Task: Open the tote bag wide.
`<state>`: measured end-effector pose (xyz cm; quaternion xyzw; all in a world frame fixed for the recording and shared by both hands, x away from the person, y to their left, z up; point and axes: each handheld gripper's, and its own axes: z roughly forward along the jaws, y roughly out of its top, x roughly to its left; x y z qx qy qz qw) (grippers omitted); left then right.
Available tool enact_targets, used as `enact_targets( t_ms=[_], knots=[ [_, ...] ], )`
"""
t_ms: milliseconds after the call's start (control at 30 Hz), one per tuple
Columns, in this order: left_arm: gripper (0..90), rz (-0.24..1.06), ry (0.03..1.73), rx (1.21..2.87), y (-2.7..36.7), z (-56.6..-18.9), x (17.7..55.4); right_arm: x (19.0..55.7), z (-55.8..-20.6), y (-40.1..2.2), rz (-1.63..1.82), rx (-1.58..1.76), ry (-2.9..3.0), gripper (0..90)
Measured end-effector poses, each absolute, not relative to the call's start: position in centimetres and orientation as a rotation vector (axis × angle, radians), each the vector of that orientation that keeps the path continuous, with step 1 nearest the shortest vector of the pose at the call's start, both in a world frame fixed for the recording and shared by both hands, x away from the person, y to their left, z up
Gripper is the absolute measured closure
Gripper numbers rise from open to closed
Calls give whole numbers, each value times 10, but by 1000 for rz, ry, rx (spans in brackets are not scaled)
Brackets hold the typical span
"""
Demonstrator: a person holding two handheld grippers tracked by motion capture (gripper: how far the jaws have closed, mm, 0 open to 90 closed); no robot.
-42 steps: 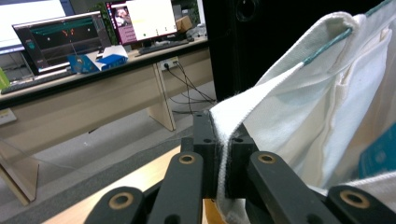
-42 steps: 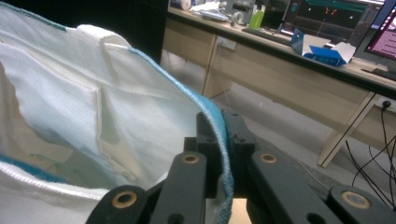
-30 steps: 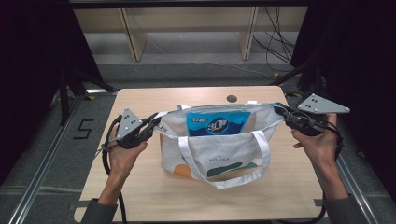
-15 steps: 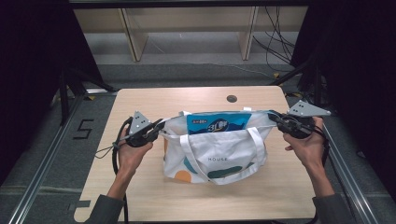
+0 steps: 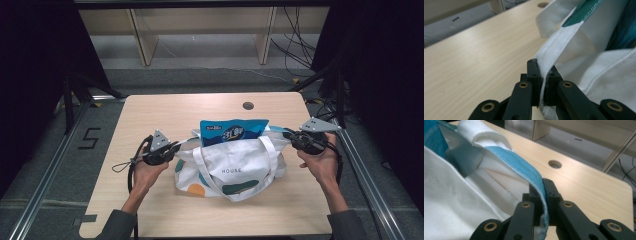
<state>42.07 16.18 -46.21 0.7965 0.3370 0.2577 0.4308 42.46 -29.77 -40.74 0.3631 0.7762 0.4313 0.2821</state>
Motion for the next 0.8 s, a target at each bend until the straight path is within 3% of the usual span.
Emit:
enact_targets(
  t_ms=[333, 367, 700, 800],
  knots=[
    [853, 611, 794, 2108, 153, -484, 424, 423, -437, -298, 1098, 1013, 2141, 871],
    [853, 571, 853, 2074, 150, -487, 421, 423, -440, -298, 1099, 1029, 2153, 870],
    [851, 498, 880, 2127, 142, -512, 428, 428, -485, -301, 981, 1081, 2270, 870],
    [851, 530, 860, 2147, 139, -513, 427, 427, -499, -300, 963, 1091, 2302, 870]
  ],
)
